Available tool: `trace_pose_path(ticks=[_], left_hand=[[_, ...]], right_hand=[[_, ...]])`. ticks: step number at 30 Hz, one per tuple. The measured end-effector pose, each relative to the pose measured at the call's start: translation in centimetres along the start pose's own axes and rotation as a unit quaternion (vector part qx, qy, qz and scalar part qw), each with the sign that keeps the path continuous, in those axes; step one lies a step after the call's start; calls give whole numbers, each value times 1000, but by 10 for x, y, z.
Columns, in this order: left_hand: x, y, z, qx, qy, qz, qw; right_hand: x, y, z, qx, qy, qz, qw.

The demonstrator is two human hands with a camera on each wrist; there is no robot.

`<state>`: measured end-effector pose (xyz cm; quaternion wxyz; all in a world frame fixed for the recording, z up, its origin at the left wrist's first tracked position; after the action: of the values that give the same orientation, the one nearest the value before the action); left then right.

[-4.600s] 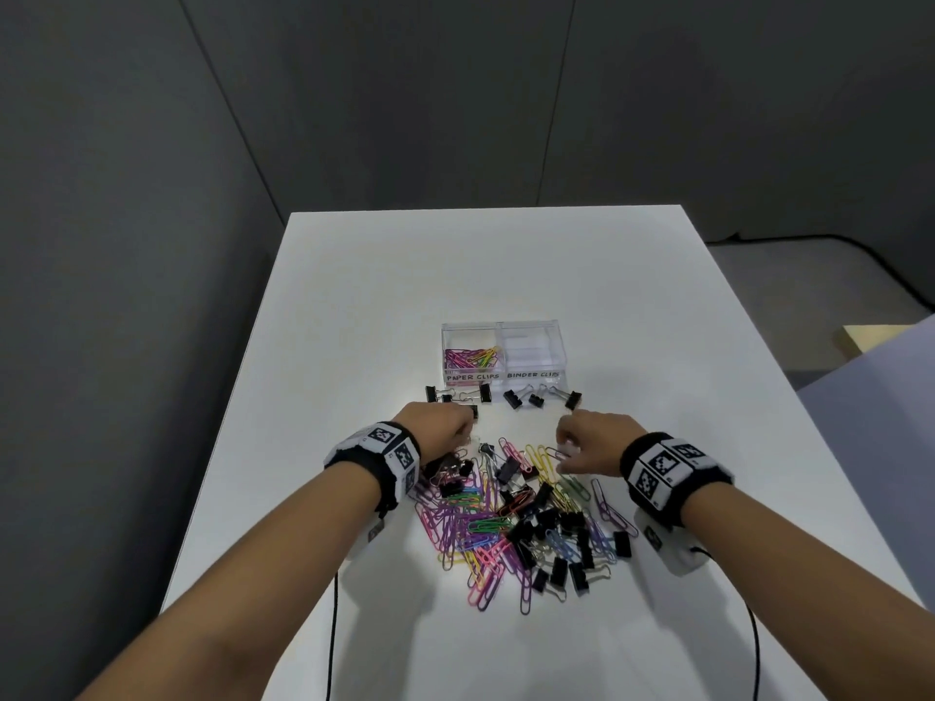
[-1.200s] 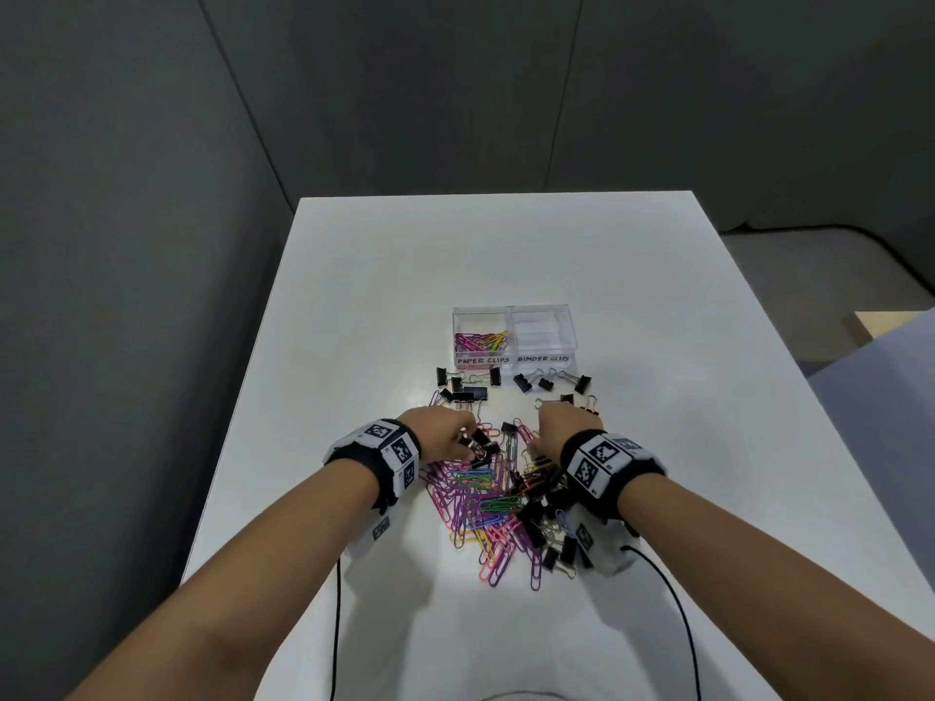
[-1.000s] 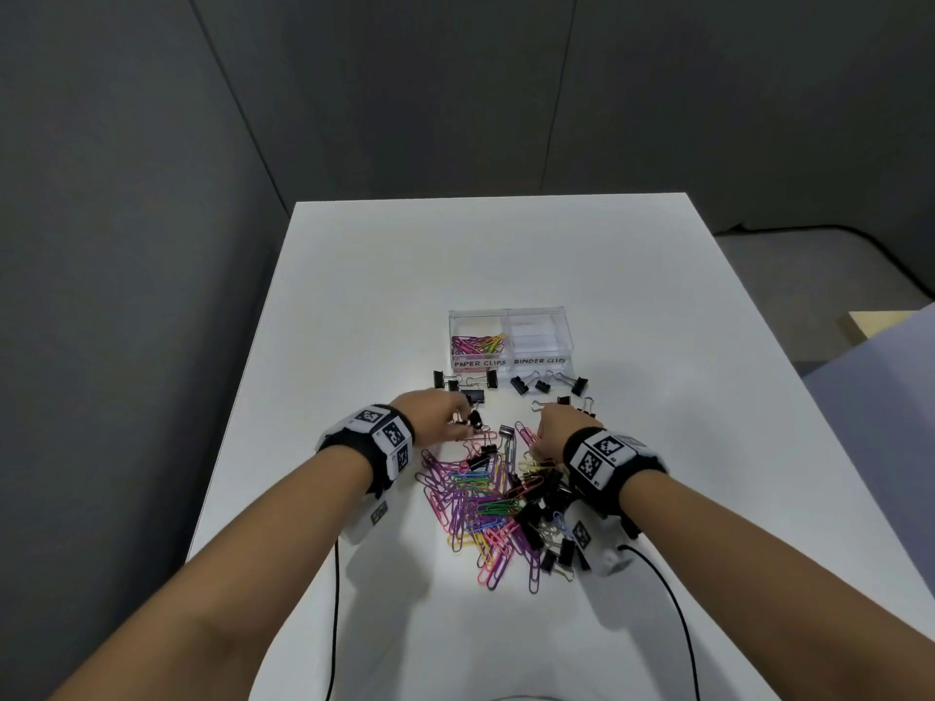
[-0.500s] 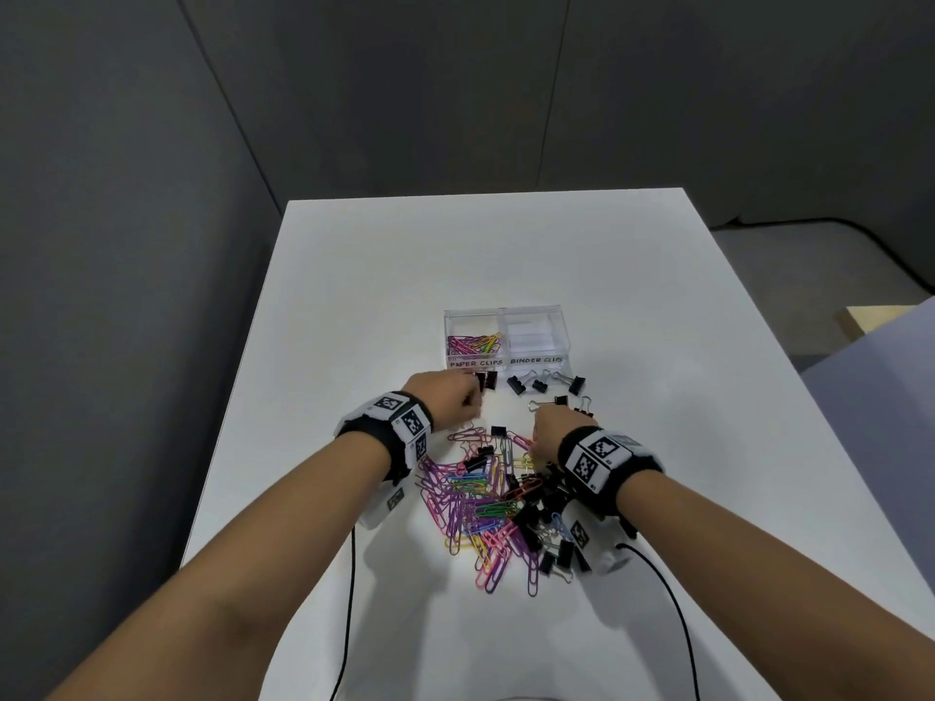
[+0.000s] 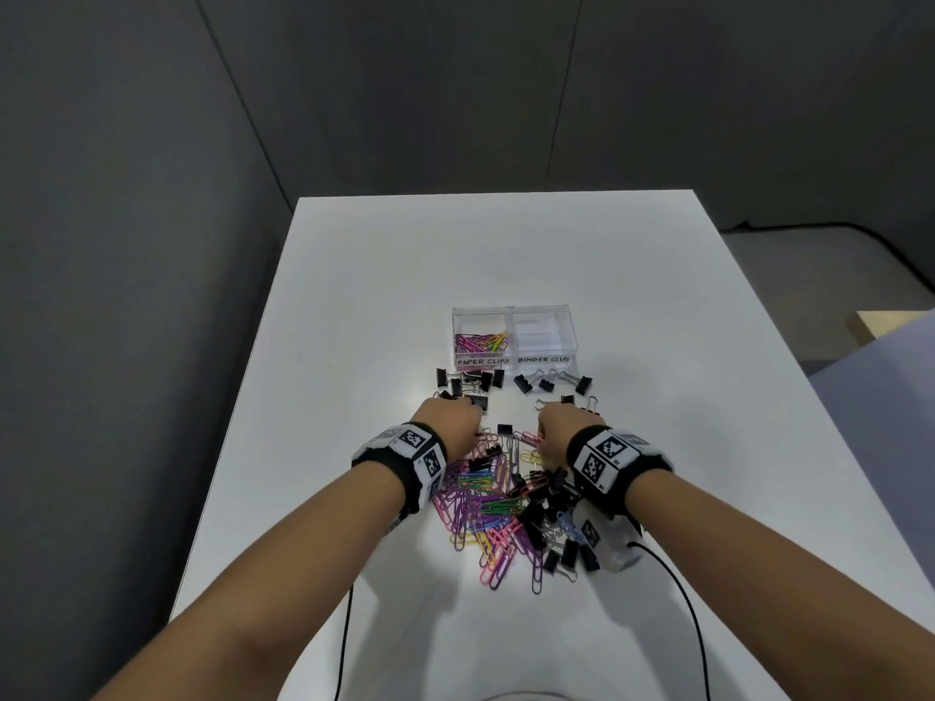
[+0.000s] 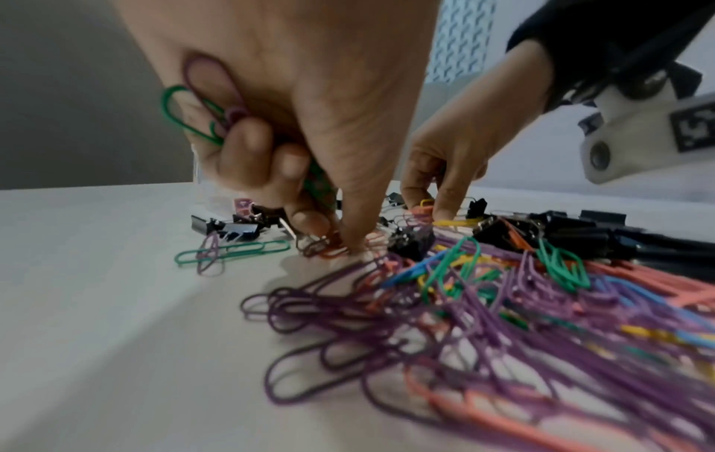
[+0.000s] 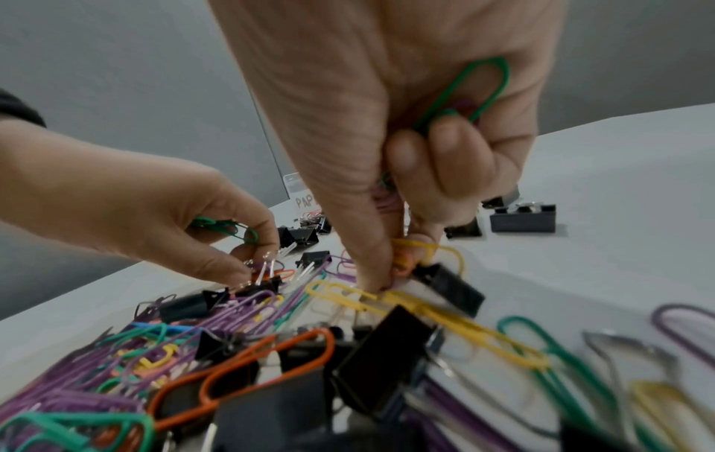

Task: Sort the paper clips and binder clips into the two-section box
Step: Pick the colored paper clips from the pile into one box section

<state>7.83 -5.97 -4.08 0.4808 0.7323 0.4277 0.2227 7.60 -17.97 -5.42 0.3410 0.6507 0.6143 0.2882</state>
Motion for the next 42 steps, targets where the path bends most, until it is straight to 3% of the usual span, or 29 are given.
trace_pose_path(ticks=[9, 13, 17, 20, 24, 28, 31, 34, 42], left_hand=[[7, -1, -12, -41, -3, -9, 999], [14, 10, -18, -69, -18, -44, 996], [30, 27, -22, -76, -4, -92, 993], [39, 45, -23, -94, -1, -98, 991], [49, 69, -22, -120, -10, -122, 985], [66, 95, -17, -170, 16, -127, 977], [76, 110, -8, -201, 38, -117, 972], [74, 112, 13, -184, 35, -98, 977], [45, 95, 78, -63, -17, -57, 996]], right_hand=[[-3, 8, -2, -11, 49, 46, 998], [11, 47, -10, -43, 114, 134, 983], [26, 102, -5, -109, 135, 248, 953], [44, 134, 6, -166, 131, 190, 959], [71, 129, 34, -143, 123, 97, 977], [87, 115, 43, -95, 165, 154, 970], [77, 120, 36, -131, 178, 198, 955], [55, 119, 18, -179, 187, 196, 946], [2, 51, 7, -122, 143, 118, 975]])
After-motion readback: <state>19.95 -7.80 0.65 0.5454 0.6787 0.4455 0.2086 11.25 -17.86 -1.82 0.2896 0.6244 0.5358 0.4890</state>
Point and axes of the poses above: each hand's wrist, its own z-axis towards the middle knuckle, its own y-axis out of the back of the hand, x = y × z, the point moved 9 cm from there along z, towards the middle knuckle, and after that the axes turned 7 degrees about -y, right-handed, at the moved point
